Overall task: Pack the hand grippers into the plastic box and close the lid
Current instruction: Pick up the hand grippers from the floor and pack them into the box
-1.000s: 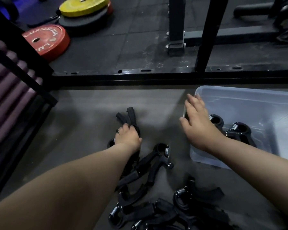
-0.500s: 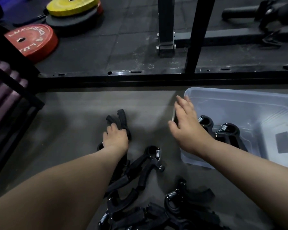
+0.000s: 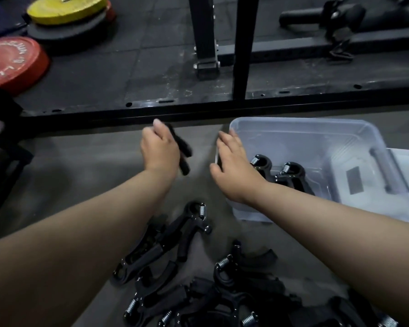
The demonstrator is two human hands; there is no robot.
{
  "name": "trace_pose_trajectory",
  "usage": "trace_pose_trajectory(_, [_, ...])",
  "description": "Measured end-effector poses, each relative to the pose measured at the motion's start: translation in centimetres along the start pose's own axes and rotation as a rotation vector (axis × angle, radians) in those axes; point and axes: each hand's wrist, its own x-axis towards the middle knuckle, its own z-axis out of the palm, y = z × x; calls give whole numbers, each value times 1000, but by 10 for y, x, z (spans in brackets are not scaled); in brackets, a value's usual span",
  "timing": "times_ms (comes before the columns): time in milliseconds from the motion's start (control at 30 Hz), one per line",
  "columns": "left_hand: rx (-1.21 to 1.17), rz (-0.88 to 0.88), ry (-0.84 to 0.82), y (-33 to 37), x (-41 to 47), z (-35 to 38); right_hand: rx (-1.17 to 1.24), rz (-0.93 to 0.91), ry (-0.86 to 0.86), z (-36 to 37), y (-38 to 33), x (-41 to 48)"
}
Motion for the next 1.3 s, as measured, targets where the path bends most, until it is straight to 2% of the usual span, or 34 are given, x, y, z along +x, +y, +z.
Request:
trace_pose_trajectory(133, [-91, 160, 32, 45, 13, -12, 48, -24, -57, -10, 1, 3])
trace_pose_trajectory(233, [-39, 319, 58, 67, 13, -23, 300, 26, 58, -36, -4, 0])
trace_pose_trajectory(300, [-151, 356, -16, 75, 16, -25, 386, -6, 119, -54, -9, 0])
trace_pose_trajectory(400, [-390, 218, -271, 90, 2, -12, 331, -58, 43, -80, -15, -3])
trace_pose_trajectory(533, [-403, 21, -592, 97, -32, 5, 128, 16, -5, -104, 1, -23])
trace_pose_trajectory(600, [-448, -71, -706, 96, -40, 14, 140, 76, -39, -111, 17, -36])
trace_pose_trajectory(667, [-454, -63, -662, 92, -48, 29, 252, 188, -66, -117, 32, -50])
trace_pose_trajectory(767, [-229, 121, -492, 71, -59, 53, 467, 391, -94, -125, 65, -68])
trace_pose_trajectory(867, [40, 294, -528, 46, -70, 64, 703, 560, -88, -132, 96, -79])
trace_pose_trajectory(1000, [242, 488, -552, 26, -80, 73, 917, 757, -55, -134, 119, -81])
trace_pose_trajectory(1100, [320, 545, -539, 24, -84, 72, 950, 881, -76, -131, 132, -76])
trace_pose_trajectory(1300, [334, 545, -512, 26, -88, 69, 790, 967, -91, -117, 142, -60])
